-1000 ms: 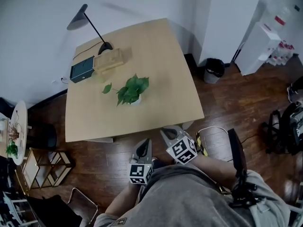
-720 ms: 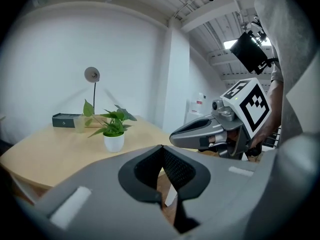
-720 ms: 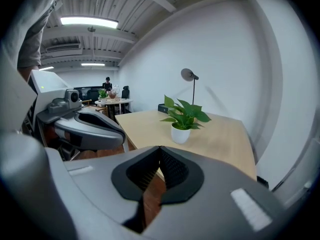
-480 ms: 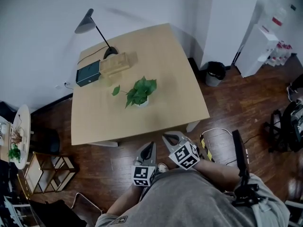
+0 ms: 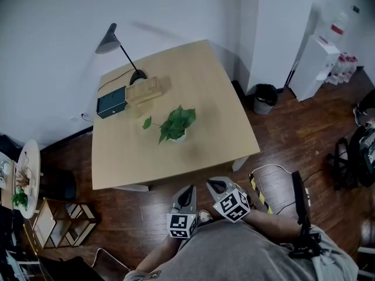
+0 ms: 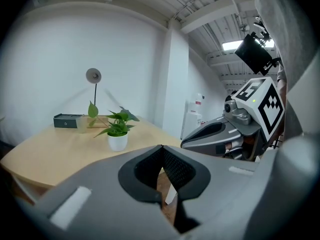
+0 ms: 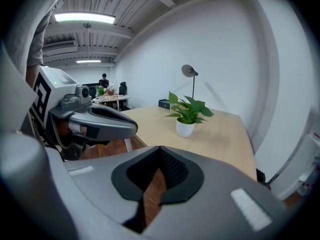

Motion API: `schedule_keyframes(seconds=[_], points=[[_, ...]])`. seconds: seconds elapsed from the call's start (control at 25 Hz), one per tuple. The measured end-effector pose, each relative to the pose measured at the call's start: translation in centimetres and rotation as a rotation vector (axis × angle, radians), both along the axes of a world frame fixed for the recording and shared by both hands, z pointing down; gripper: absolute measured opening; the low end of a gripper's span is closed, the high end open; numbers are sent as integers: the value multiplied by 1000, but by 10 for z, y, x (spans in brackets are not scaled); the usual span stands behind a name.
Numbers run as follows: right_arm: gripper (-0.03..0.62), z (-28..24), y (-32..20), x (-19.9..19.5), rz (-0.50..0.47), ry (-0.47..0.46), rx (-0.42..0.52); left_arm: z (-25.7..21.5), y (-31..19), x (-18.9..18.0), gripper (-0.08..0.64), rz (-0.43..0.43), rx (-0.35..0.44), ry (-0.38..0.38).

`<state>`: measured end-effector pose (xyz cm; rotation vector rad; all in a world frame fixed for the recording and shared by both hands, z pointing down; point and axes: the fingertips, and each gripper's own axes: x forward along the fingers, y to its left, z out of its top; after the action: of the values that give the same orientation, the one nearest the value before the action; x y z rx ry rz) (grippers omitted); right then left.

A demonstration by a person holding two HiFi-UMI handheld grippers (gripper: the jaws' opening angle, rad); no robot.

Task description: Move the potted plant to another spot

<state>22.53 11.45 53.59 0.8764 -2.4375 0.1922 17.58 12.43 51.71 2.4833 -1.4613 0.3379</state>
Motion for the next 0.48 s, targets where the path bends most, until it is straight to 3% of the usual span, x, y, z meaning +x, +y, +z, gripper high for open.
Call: schedule_keyframes(seconds=[0.48], points=[[6,-1,1,-3,-11,19,4,-6,-1,-7,0,-21,13,-2]])
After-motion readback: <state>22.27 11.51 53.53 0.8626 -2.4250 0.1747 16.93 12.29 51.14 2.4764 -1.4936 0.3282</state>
